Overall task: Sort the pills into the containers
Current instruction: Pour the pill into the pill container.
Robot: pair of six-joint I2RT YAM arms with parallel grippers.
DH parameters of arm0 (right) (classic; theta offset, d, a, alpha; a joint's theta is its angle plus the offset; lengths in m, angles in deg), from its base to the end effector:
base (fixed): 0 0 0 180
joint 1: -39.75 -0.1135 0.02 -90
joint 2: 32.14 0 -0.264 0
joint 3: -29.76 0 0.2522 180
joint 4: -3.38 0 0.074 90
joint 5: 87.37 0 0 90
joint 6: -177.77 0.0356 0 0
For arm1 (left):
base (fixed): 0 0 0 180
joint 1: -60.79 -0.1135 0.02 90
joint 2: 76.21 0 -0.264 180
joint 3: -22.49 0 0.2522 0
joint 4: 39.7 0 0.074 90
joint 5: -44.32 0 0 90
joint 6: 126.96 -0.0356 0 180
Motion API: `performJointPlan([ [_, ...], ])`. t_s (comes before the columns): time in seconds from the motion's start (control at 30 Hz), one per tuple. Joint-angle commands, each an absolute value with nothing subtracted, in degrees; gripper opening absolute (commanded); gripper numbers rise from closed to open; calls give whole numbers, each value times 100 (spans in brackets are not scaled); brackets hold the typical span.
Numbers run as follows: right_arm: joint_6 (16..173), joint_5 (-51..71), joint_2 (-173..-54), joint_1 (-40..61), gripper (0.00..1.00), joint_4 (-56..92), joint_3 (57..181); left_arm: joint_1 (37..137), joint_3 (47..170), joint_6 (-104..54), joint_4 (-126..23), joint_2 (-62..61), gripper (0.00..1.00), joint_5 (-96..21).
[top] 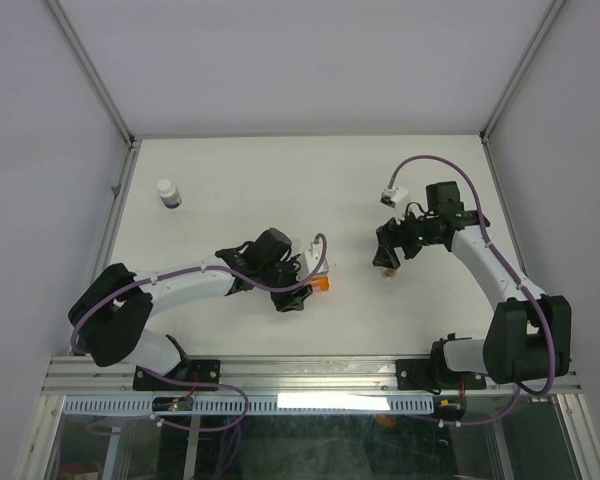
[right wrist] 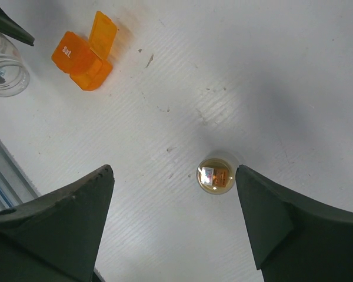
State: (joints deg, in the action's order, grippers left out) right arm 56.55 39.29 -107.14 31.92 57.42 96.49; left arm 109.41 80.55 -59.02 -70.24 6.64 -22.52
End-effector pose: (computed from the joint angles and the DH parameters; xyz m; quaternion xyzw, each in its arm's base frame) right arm 0.2437 0.0550 0.2414 -0.3790 0.8435 0.2530 0.2843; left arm 0.1725 -0.2170 0.1819 0.5897 0.7282 -0.2535 0.2401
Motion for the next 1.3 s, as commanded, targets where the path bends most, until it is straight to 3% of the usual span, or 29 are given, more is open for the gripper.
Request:
performJointPlan([
  [0.0,5570,4220,-10466,3279,88,5744,9925,10831,8387,-6218,-7042,847,0,-2033],
  [1.27,5502,4499,-10430,3509,88,5849,9947,10711,9362,-6293,-8113,1660,0,-2308],
])
